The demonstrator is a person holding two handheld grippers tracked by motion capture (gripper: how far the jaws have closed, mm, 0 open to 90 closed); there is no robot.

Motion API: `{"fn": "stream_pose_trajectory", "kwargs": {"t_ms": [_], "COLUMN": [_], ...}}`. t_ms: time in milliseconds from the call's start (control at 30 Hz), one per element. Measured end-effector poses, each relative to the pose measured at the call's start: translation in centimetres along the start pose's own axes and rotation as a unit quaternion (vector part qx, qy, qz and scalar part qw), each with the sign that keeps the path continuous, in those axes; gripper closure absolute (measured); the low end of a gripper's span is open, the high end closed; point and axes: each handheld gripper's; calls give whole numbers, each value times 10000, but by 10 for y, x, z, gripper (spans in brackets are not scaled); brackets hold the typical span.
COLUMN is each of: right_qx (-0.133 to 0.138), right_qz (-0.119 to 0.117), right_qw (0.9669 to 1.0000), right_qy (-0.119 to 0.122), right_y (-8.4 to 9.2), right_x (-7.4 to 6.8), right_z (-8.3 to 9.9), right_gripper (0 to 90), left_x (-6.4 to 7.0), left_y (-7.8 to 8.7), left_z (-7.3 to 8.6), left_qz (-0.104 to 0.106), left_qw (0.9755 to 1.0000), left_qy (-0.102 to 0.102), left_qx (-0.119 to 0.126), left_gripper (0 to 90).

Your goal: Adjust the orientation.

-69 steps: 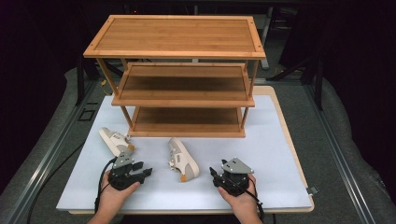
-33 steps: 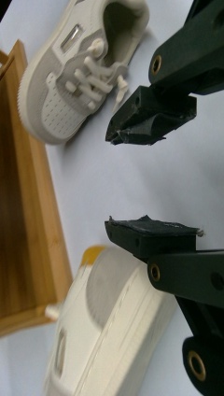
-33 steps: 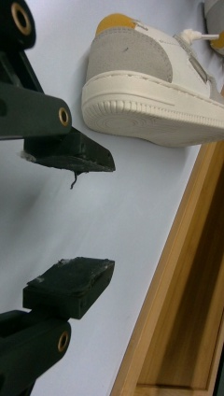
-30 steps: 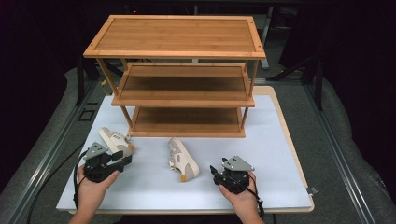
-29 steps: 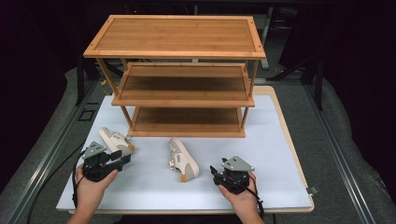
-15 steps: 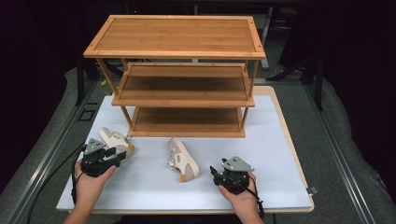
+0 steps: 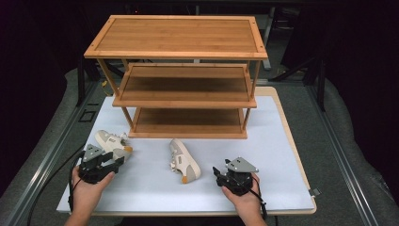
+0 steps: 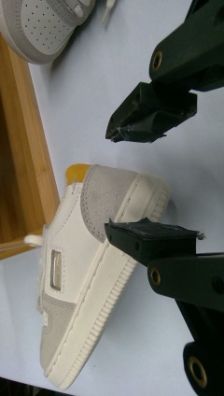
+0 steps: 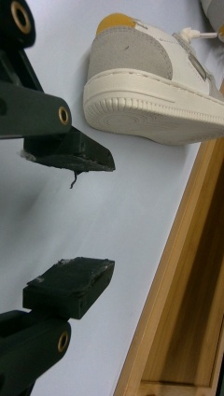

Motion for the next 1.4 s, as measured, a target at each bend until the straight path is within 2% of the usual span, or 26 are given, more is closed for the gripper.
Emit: {"fn": "stream_pose_trajectory", "kwargs": {"t_ms": [433, 567, 600, 700, 867, 1000, 1100, 1200, 1267, 1400], "right_qx": [21, 29, -18, 25, 36, 41, 37, 30, 30, 24], "right_qz": [25, 25, 31, 33, 31, 25, 28, 20, 24, 9], "right_qw": [10000, 10000, 10000, 10000, 10000, 10000, 10000, 10000, 10000, 10000], "right_qy": [-37, -33, -24, -35, -28, -32, -37, -43, -19, -11], "right_y": [1, 1, 2, 1, 2, 1, 1, 1, 0, 0], "right_x": [1, 0, 0, 0, 0, 0, 0, -1, -1, -1], "right_z": [0, 0, 0, 0, 0, 0, 0, 1, 1, 1], "right_gripper": [449, 449, 449, 449, 448, 449, 449, 449, 449, 449], "left_x": [-11, -14, -16, -19, -21, -26, -30, -33, -37, -41], "left_y": [11, 13, 13, 15, 21, 23, 23, 21, 19, 13], "left_z": [18, 26, 28, 32, 28, 25, 21, 16, 13, 8], "left_qz": [-37, -54, 3, 9, -104, -236, -491, -606, -624, -501], "left_qw": [9985, 9977, 9972, 9969, 9969, 9959, 9953, 9941, 9931, 9919], "left_qy": [512, 602, 650, 698, 769, 874, 836, 897, 993, 1160], "left_qx": [-189, -305, -366, -357, -120, -38, -20, 38, 80, 130], "left_gripper": [420, 416, 415, 415, 415, 412, 399, 376, 367, 334]}}
Point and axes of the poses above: each handheld gripper's, and its own axes: y roughly backward along the jaws, z roughly out of its underside, x roughly to its right, and after that the axes turned 2 degrees about z, right-handed
